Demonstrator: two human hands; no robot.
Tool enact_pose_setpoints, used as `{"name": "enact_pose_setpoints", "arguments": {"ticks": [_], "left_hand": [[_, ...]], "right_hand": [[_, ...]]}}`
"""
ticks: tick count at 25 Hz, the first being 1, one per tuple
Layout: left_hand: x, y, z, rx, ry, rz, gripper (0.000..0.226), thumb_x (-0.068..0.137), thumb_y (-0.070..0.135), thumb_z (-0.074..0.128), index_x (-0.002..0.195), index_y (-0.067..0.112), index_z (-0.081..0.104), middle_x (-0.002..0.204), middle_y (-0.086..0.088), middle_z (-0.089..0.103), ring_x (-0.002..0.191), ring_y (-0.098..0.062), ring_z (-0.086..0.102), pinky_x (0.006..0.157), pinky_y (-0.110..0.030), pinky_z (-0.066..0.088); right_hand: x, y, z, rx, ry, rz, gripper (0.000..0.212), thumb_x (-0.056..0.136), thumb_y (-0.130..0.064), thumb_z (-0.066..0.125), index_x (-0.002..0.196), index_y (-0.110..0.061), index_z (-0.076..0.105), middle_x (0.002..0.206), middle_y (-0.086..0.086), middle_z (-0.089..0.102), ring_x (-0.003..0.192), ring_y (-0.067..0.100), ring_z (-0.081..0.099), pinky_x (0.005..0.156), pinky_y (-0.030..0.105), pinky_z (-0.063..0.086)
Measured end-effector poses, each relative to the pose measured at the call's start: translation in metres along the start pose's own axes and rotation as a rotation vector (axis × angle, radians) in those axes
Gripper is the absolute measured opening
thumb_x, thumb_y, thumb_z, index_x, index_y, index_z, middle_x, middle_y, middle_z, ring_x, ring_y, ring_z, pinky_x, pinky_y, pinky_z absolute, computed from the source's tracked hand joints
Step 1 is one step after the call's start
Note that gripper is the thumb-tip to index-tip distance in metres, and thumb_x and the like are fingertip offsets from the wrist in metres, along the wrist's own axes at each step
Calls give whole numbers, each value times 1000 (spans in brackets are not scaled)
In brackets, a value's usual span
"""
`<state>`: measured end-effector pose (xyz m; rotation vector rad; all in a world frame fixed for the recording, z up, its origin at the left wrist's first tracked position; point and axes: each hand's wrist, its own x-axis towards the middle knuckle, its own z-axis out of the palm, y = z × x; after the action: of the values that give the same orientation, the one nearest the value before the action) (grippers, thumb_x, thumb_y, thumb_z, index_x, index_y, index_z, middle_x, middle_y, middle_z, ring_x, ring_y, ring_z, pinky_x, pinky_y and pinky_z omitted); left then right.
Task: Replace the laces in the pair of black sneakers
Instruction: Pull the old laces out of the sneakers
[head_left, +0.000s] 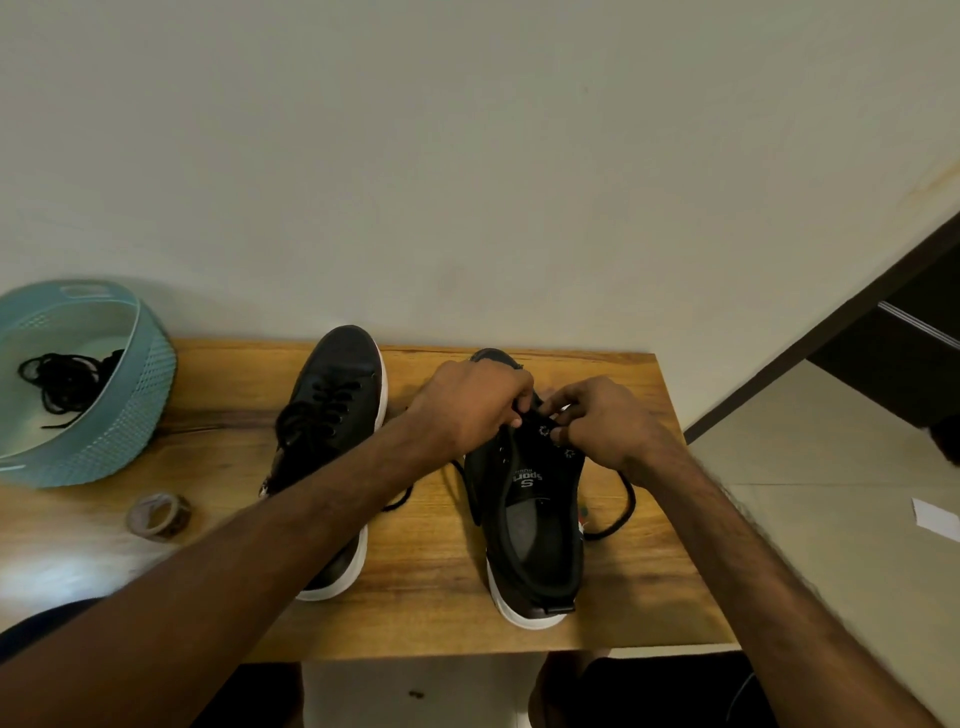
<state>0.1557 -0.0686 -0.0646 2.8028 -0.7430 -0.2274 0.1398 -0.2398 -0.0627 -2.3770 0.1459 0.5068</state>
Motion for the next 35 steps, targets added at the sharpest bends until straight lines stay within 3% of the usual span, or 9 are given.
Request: {"name": "enact_pose_setpoints", "arguments": {"ticks": [3,6,11,15,18,20,26,29,35], "left_hand": [[-1,3,-7,214,17,55,27,95,11,56,121,18,55,120,-2,54,115,-21,49,75,-32,41],[-10,-19,-21,351,-12,10,26,94,10,52,119,14,57,119,-7,50,112,-23,47,78,-34,44],[-27,-60,-30,238,-26,-319,21,90,7,50,109,16,57,109,-7,54,101,-25,54,76,-37,48],[-18,-27,-23,-34,182,-90,19,98,36,50,108,22,59,106,2,57,100,-18,53,80,-38,48],[-9,4,-12,72,-31,-17,30,92,51,57,109,26,61,107,7,58,101,-14,55,72,-30,40],[-6,7,-10,115,-26,-39,15,94,37,58,102,26,64,103,7,60,98,-15,58,69,-30,39],[-9,-39,-27,-91,-142,-72,22,101,12,47,104,12,69,100,-2,52,95,-18,52,81,-30,41],[-17,-59,-41,-268,-279,-136,29,105,19,41,95,11,67,97,-4,47,94,-22,49,83,-34,39],[-34,-90,-71,-762,140,-485,78,95,69,18,68,10,61,79,-10,63,79,-22,58,75,-33,43]], "right_hand": [[1,-2,0,-1,20,21,27,83,0,69,106,-13,73,102,8,70,96,20,66,69,26,53],[0,-4,2,-22,43,27,26,84,-1,66,106,-13,74,99,4,69,96,19,65,82,35,58],[1,-7,4,48,54,50,20,84,1,64,88,-19,67,99,6,69,94,21,66,84,43,59],[0,-6,6,54,62,39,27,84,0,66,107,-14,64,108,9,67,99,23,65,84,41,58],[0,-8,7,18,62,21,31,84,-3,67,114,-12,64,110,11,66,99,24,65,85,43,58],[0,-8,6,7,63,19,32,84,-3,67,114,-12,63,112,11,66,99,24,65,85,43,58],[-1,-7,6,43,58,49,29,85,-1,66,110,-14,62,110,8,65,99,25,64,84,42,58],[-1,-8,6,58,64,59,24,83,0,66,103,-14,62,103,7,65,95,25,66,82,44,59],[-4,-12,7,38,55,58,26,86,-3,67,109,-12,60,108,7,63,102,23,62,86,40,57]]}}
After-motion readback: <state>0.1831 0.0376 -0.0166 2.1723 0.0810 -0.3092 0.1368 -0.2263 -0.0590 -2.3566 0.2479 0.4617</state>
